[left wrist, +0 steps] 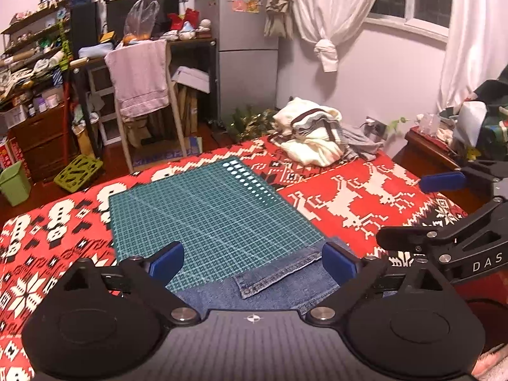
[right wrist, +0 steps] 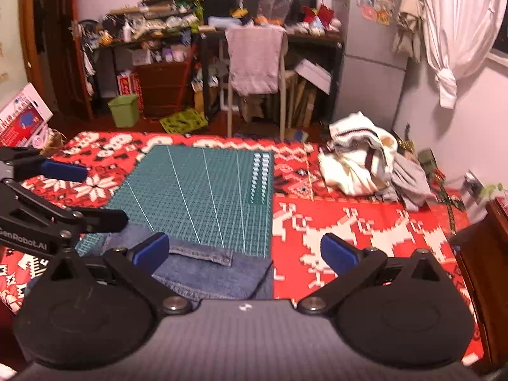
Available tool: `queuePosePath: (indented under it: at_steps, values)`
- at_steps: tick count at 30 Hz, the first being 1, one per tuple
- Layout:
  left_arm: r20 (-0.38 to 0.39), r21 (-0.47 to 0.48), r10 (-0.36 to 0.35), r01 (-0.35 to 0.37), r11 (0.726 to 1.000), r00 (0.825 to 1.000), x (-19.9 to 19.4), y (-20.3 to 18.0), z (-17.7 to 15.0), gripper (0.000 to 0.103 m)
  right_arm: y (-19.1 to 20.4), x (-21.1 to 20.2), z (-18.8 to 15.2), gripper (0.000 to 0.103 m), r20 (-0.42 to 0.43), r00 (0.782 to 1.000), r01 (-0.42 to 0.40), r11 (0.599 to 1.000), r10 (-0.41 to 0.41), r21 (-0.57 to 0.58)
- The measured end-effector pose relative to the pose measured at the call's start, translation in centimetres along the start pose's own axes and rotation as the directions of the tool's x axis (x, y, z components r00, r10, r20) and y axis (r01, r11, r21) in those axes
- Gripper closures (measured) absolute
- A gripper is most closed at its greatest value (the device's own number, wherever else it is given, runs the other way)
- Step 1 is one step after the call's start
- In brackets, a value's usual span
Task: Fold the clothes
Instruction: 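Press the folded shorts flat with both open grippers near the back pocket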
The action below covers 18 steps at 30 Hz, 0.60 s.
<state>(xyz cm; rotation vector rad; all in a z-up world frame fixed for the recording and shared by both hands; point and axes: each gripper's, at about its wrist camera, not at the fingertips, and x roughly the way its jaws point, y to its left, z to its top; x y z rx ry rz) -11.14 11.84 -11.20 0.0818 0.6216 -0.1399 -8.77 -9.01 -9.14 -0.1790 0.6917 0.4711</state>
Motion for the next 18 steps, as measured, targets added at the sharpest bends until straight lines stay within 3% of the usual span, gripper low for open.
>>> queuePosePath:
  at_steps: [8,18]
  values:
    - [0.079,0.074,0.069,-0.074,0.995,0.994,-1.2,-1.3,-0.4,0.009,0.3,0.2,0.8,0.0,-0.032,0.999,0.001,1.0,-0.001,-0.012]
    - [0.037,0.089,0.065,-0.068,0.994,0.997,-0.7,-2.0,0.8,0.009,-0.9,1.2,0.5,0.0,-0.111,0.993,0.036,0.999,-0.032,0.034]
